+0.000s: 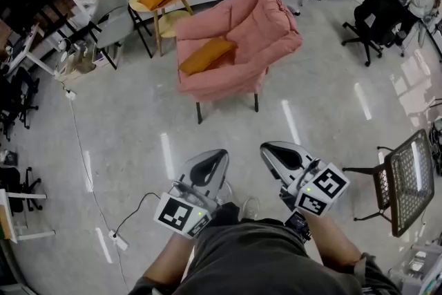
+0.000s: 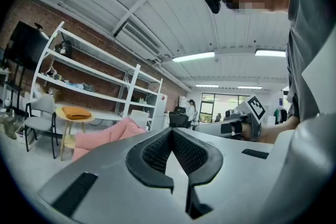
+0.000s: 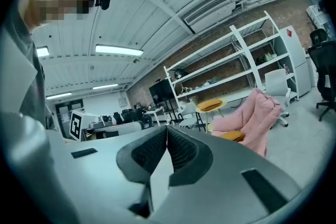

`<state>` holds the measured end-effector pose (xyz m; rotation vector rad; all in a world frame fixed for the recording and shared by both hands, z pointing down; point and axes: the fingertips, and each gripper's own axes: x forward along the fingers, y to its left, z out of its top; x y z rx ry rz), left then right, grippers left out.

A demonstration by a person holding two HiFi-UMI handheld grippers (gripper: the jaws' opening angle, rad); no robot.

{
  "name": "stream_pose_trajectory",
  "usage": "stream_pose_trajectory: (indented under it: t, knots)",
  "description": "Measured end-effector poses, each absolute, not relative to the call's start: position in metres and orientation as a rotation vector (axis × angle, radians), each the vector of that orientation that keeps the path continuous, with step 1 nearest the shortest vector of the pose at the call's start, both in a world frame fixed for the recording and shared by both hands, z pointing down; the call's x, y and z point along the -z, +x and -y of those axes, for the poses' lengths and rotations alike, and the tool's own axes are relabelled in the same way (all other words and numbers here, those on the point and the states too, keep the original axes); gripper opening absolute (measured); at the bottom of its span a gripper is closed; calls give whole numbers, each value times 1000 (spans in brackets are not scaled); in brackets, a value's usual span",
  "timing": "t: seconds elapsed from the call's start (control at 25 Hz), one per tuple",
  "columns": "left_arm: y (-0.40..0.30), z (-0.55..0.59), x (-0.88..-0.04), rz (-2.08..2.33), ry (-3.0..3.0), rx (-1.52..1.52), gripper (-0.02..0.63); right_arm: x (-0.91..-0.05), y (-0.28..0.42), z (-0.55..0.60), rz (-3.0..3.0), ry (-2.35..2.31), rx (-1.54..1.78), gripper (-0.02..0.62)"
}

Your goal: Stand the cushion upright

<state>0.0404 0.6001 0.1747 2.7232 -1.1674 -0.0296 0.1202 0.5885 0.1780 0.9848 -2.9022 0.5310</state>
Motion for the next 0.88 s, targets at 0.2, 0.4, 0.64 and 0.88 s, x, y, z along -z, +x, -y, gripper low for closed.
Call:
stream_pose_trajectory:
  t: [0.2,0.4,0.64,0.88]
  knots:
    - [-2,-561,-170,1171,2726,33,12,-170,85,-549,2896,1013,-515,17]
    - [-42,-525,-170,1174,2733,25,12,-165,49,-515,2897,1035,-490,17]
    - [-67,-485,-171,1170,2725,31,12,-166,23,-478,2883,1036,-494,17]
    - [-74,-436,-182,1169,2703,21,12,-174,15,-428,2870,1019,-503,15]
